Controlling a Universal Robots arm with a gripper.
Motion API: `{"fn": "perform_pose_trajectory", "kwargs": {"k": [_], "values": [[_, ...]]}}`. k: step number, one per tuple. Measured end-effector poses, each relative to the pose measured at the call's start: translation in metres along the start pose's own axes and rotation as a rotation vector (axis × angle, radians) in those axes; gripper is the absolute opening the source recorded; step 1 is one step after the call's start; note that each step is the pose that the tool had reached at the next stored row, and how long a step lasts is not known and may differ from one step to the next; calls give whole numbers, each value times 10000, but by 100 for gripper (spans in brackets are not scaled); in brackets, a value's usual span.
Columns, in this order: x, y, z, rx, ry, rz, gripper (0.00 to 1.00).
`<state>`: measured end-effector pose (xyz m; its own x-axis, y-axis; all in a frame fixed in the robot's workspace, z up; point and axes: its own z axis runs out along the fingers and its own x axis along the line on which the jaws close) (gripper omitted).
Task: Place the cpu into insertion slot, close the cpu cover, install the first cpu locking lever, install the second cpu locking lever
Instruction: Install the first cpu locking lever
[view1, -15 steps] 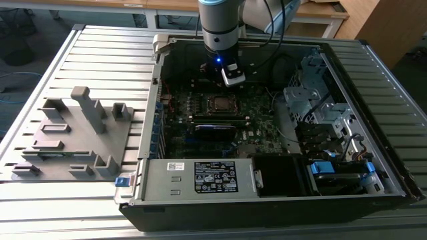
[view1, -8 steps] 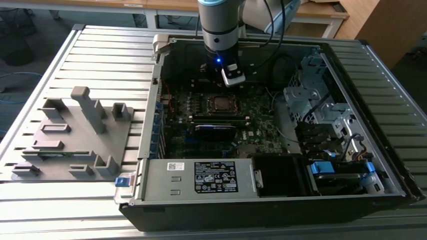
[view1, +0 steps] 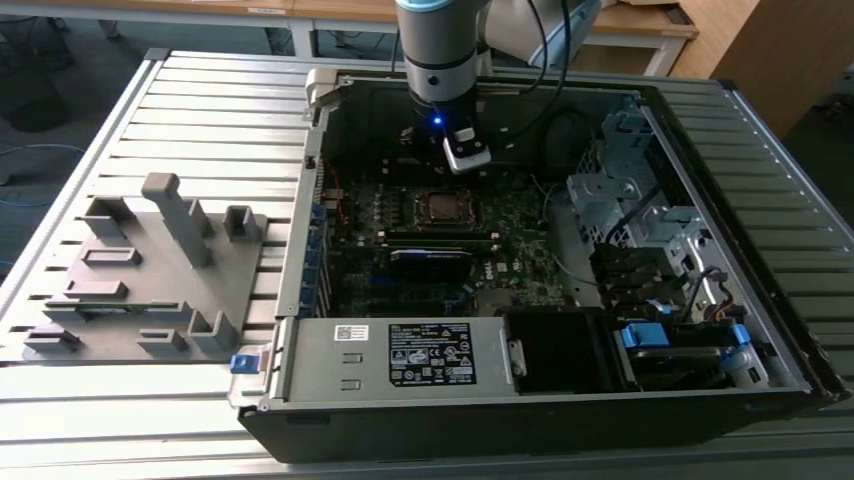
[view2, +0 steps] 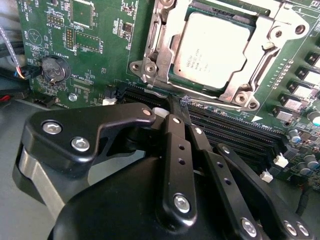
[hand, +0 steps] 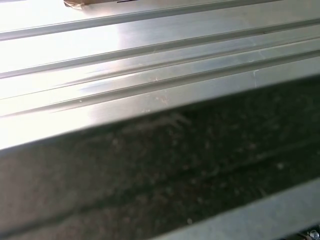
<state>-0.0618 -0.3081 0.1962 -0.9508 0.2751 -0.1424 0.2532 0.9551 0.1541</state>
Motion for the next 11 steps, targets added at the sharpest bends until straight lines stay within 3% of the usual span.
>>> {"fn": "perform_pose_trajectory", "kwargs": {"k": [11], "values": [[-7, -2, 1, 8, -1, -1, 10]]}}
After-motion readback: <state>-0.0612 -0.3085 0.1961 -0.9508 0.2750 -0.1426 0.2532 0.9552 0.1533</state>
